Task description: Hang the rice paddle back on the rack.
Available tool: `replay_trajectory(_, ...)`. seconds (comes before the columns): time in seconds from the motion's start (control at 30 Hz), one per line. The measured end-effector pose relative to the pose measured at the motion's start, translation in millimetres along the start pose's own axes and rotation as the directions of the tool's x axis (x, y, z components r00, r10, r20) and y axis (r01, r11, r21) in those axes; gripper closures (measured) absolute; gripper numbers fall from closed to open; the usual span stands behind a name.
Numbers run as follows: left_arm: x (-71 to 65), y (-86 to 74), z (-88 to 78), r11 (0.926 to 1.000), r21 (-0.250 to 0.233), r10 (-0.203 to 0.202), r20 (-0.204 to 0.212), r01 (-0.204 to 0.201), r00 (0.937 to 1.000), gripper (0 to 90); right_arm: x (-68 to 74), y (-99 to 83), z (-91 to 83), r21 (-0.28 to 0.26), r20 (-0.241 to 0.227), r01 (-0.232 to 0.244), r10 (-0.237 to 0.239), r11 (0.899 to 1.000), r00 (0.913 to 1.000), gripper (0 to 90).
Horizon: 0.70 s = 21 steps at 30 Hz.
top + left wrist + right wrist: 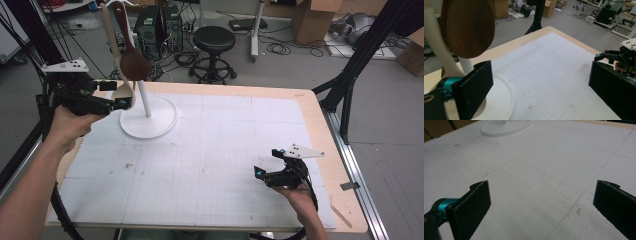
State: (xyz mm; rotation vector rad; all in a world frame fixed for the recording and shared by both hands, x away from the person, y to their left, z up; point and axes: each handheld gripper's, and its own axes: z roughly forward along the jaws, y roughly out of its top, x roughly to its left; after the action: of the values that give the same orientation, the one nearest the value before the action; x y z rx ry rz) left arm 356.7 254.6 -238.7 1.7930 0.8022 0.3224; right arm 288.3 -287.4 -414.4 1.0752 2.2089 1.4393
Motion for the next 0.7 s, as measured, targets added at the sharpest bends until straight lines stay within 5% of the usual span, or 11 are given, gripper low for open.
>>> replay_trajectory(0.7, -8.1, -44.6, 12.3, 0.9994, 0.021, -0.029, 0.001, 0.029, 0.9996, 1.7, 2.0, 2.3, -4.3, -0.013, 0.012, 0.005, -0.005, 1.0, 0.9999, 0.6)
